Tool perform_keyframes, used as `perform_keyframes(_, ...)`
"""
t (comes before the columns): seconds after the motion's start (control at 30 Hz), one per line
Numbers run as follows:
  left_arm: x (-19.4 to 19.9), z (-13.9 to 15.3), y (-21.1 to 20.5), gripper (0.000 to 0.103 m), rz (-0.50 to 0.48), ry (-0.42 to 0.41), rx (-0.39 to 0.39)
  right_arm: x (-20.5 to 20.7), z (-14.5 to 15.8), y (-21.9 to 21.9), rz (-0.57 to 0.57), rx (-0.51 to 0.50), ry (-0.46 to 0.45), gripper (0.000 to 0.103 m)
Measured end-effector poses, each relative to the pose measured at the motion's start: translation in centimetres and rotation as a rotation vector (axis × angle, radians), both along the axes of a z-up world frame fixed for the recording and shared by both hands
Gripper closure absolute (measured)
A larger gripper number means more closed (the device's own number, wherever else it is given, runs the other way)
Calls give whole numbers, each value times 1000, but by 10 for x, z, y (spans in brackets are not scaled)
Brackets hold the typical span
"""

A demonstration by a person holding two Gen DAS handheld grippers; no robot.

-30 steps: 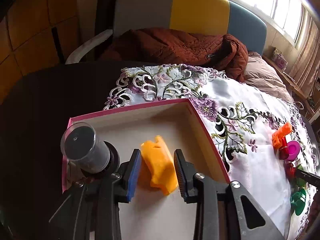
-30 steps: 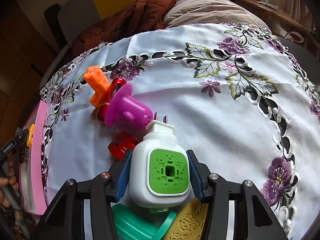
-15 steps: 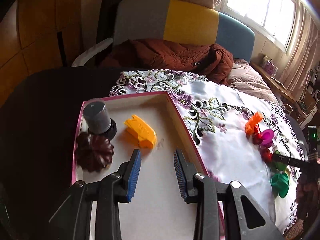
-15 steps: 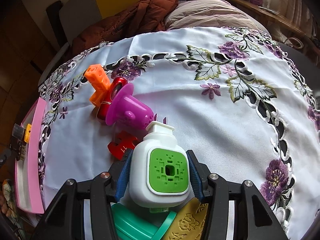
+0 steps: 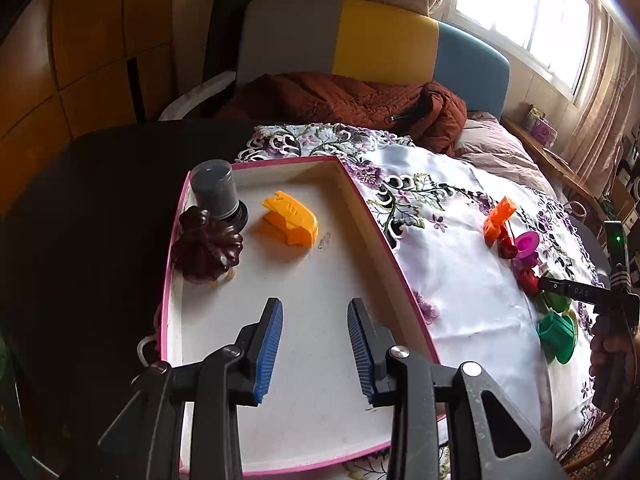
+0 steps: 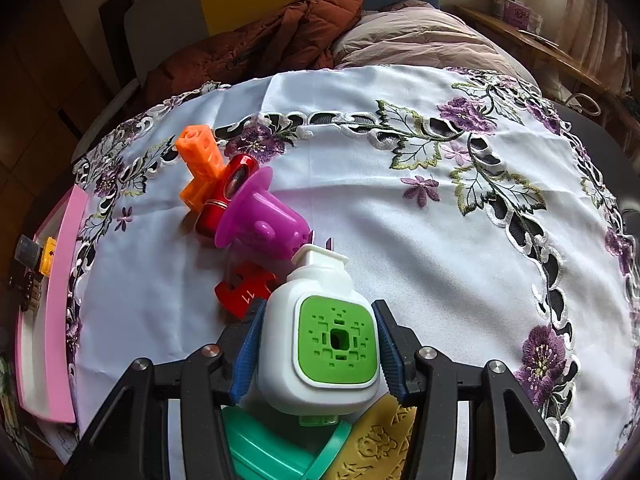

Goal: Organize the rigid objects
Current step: 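Withdraw the open left tool from the tray while the right tool holds the plug, then lower the white plug device into the tray and open the right tool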

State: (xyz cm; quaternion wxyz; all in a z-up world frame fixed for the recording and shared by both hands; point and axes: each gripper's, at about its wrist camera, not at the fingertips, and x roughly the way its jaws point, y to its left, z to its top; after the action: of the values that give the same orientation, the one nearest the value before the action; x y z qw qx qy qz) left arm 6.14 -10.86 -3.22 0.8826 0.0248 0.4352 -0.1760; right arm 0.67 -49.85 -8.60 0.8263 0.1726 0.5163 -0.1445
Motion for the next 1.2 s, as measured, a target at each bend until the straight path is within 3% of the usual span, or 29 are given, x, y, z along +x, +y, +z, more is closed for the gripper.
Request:
perform_keyframes(0.37, -8, -1, 15, 70, 26, 4, 6, -1, 4, 2, -9, -54, -2, 50)
perform_keyframes(0.7, -12, -1, 30, 70, 55, 1, 2, -11, 19, -10, -87, -64, -75, 50)
perform_keyframes(1.2, -16, 1, 41, 70, 71, -4, 2, -16, 33, -6, -91, -79, -148, 50)
